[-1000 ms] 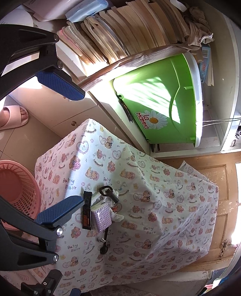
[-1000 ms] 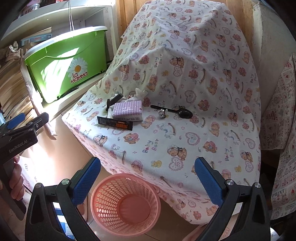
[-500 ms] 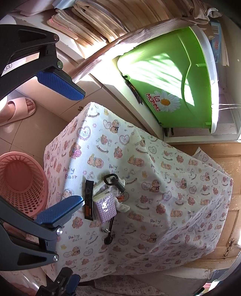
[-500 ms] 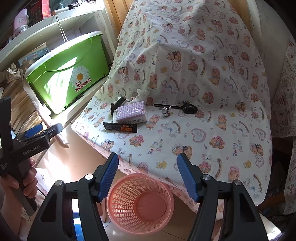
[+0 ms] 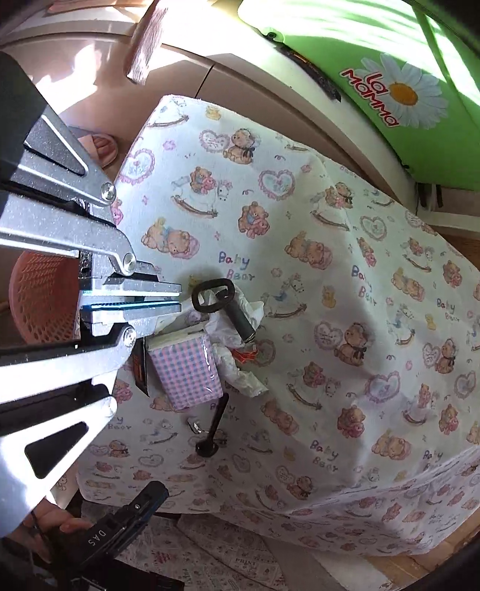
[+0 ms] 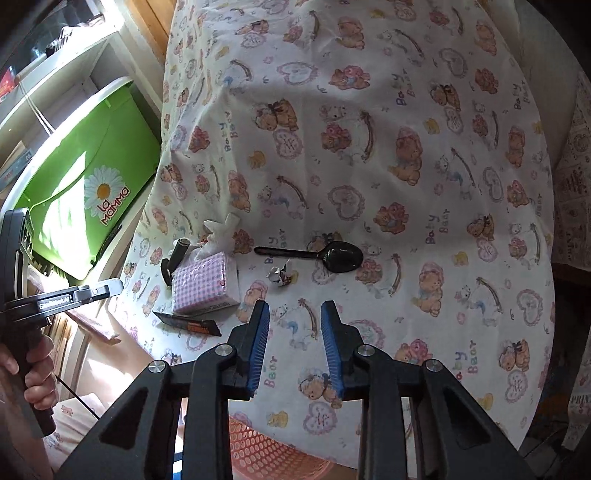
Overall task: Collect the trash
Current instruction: 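Grasp the small silver wrapper with the right tool while the left tool grasps the dark ring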
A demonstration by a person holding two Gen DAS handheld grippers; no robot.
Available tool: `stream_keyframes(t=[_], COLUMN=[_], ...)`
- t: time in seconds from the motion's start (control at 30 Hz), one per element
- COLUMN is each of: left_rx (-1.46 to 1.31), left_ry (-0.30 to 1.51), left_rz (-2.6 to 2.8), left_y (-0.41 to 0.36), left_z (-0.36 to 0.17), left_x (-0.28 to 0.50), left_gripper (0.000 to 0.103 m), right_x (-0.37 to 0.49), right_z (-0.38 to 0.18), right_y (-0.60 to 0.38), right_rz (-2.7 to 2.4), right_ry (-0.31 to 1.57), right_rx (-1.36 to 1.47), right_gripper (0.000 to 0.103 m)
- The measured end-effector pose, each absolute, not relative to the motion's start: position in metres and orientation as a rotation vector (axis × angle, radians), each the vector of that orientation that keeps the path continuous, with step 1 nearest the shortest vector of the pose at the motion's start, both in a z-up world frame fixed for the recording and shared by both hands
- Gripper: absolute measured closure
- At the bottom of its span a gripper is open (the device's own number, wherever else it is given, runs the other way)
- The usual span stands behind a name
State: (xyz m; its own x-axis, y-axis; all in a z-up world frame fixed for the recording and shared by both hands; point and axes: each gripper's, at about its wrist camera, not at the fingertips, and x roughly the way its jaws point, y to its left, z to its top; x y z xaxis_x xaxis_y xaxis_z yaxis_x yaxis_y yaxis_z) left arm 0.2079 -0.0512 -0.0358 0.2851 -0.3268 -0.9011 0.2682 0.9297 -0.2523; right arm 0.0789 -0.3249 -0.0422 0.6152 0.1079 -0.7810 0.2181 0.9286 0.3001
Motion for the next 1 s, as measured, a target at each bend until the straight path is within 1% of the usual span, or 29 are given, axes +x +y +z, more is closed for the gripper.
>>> stream_keyframes(t=[0.07, 0.1, 0.13, 0.17, 0.2, 0.23, 0.43, 0.47, 0.57, 0.7, 0.83, 1.0], left_rx=[-0.055, -0.038, -0.021, -0.007, 0.000, 0.008, 0.034, 0.036, 0.070, 0.121, 0.052, 0.052], left_ry=[1.222, 1.218, 1.219, 1.226, 1.238, 1.249, 1.325, 1.331, 1.338, 1.284, 1.275, 1.226], left_rz=[-0.386, -0.371, -0.358, -0.351, -0.347, -0.335, -0.311, -0.308, -0.282, -0.288, -0.329, -0.330], left_y=[-0.062, -0.068, -0.073, -0.079, -0.083, -0.087, -0.100, -0.101, -0.103, -0.102, -0.084, -0.059], left_z=[-0.036, -0.035, -0.035, -0.037, -0.040, -0.044, -0.070, -0.072, -0.075, -0.061, -0.046, -0.038], left_x=[0.219, 0.224, 0.228, 0.232, 0.236, 0.238, 0.247, 0.248, 0.248, 0.238, 0.228, 0.212], left_gripper=[0.100, 0.096, 0.092, 0.081, 0.071, 0.070, 0.077, 0.081, 0.100, 0.100, 0.100, 0.100], right_x=[0.083, 0.085, 0.086, 0.086, 0.086, 0.087, 0.090, 0.090, 0.088, 0.089, 0.101, 0.129], right_z=[-0.051, -0.053, -0.054, -0.053, -0.052, -0.051, -0.049, -0.050, -0.051, -0.054, -0.061, -0.070], right_y=[-0.333, -0.335, -0.338, -0.341, -0.344, -0.346, -0.353, -0.354, -0.357, -0.359, -0.355, -0.346], right_rz=[-0.068, -0.060, -0.057, -0.068, -0.086, -0.096, -0.101, -0.103, -0.105, -0.102, -0.023, -0.006], right_ry=[0.947, 0.956, 0.952, 0.940, 0.926, 0.918, 0.912, 0.914, 0.917, 0.926, 0.972, 1.007], right_rx=[0.422, 0.433, 0.442, 0.452, 0.463, 0.473, 0.502, 0.510, 0.526, 0.531, 0.541, 0.511], right_gripper=[0.072, 0.069, 0.063, 0.058, 0.047, 0.044, 0.044, 0.044, 0.044, 0.044, 0.044, 0.044])
